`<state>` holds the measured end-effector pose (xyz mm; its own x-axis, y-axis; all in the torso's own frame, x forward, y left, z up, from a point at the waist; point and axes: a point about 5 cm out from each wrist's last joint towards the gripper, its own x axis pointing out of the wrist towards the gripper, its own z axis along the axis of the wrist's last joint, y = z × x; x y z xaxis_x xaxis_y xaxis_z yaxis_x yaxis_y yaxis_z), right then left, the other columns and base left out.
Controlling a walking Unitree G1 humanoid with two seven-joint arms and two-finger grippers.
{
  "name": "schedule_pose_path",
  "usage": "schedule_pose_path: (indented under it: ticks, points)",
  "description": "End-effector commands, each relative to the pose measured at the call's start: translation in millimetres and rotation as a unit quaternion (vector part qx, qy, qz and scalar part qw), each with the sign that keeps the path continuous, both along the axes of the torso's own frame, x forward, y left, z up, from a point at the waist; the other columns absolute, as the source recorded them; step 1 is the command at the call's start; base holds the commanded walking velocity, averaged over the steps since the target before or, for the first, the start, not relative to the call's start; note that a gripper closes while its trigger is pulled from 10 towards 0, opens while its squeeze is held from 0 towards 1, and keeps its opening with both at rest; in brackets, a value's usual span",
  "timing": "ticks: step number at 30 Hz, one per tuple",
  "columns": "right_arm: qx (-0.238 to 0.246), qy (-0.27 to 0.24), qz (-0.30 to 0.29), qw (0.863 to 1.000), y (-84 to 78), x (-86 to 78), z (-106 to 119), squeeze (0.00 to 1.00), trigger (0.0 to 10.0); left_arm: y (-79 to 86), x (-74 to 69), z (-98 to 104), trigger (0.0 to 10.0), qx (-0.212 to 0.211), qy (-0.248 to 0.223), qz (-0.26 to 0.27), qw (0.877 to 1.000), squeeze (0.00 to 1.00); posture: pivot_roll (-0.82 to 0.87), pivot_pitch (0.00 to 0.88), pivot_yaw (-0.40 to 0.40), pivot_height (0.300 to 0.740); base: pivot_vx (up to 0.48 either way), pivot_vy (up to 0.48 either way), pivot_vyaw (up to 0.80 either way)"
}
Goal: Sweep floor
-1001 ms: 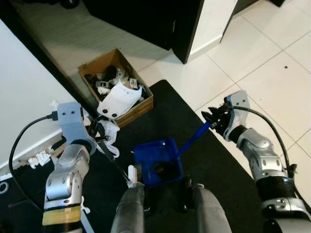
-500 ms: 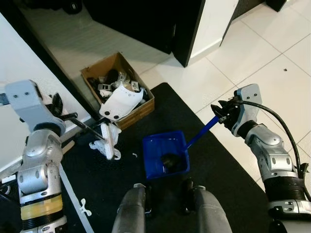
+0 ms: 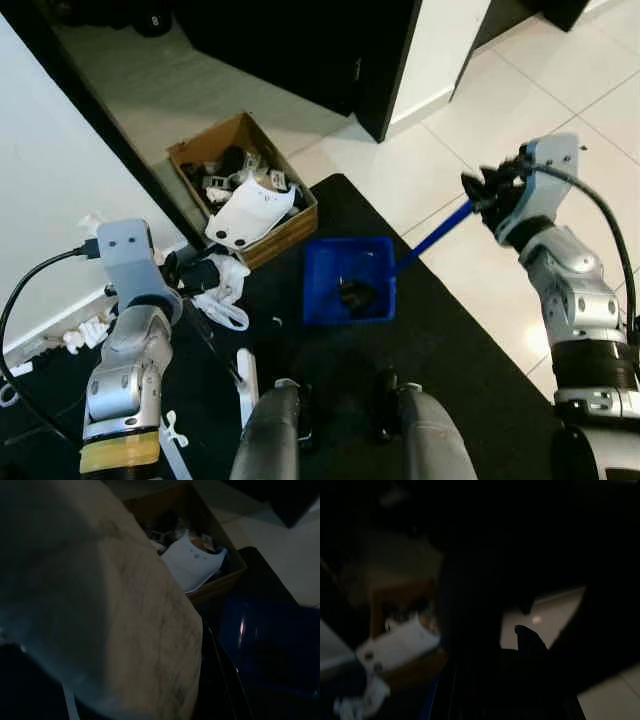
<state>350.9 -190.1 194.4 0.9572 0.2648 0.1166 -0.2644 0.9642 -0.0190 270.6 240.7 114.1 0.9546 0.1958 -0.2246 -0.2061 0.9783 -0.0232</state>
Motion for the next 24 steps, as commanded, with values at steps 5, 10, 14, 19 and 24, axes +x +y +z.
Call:
schedule_pose_path:
  ticks: [5, 10, 14, 19, 24]
  points:
    - [0.038, -0.057, -0.004, 0.998, 2.3, 1.1, 23, 0.00, 10.0, -16.1, 1.9, -5, 10.0, 0.004, 0.001, -0.026, 1.000, 0.00, 0.08, 0.144, 0.006, 0.740, 0.000, 0.000, 0.00]
    - [0.056, -0.081, -0.004, 0.995, 5.1, 2.0, 36, 0.00, 10.0, -25.9, 2.8, -6, 10.0, 0.005, -0.001, -0.041, 0.999, 0.00, 0.08, 0.142, 0.003, 0.740, 0.000, 0.000, 0.00]
    - [0.100, -0.097, 0.010, 0.990, 5.8, 1.3, 51, 0.00, 10.0, -30.7, 3.2, -8, 10.0, 0.004, -0.001, -0.047, 0.999, 0.00, 0.08, 0.143, 0.002, 0.740, 0.000, 0.000, 0.00]
    - [0.108, -0.078, 0.058, 0.989, 11.1, -4.3, 51, 0.00, 10.0, -29.9, 2.7, -11, 10.0, 0.008, 0.006, -0.049, 0.999, 0.00, 0.08, 0.146, 0.000, 0.740, 0.000, 0.000, 0.00]
    - [0.068, -0.031, 0.076, 0.994, 9.8, -15.8, 29, 0.00, 10.0, -19.7, 2.2, -11, 10.0, 0.019, 0.013, -0.035, 0.999, 0.00, 0.07, 0.157, -0.003, 0.740, 0.000, 0.000, 0.00]
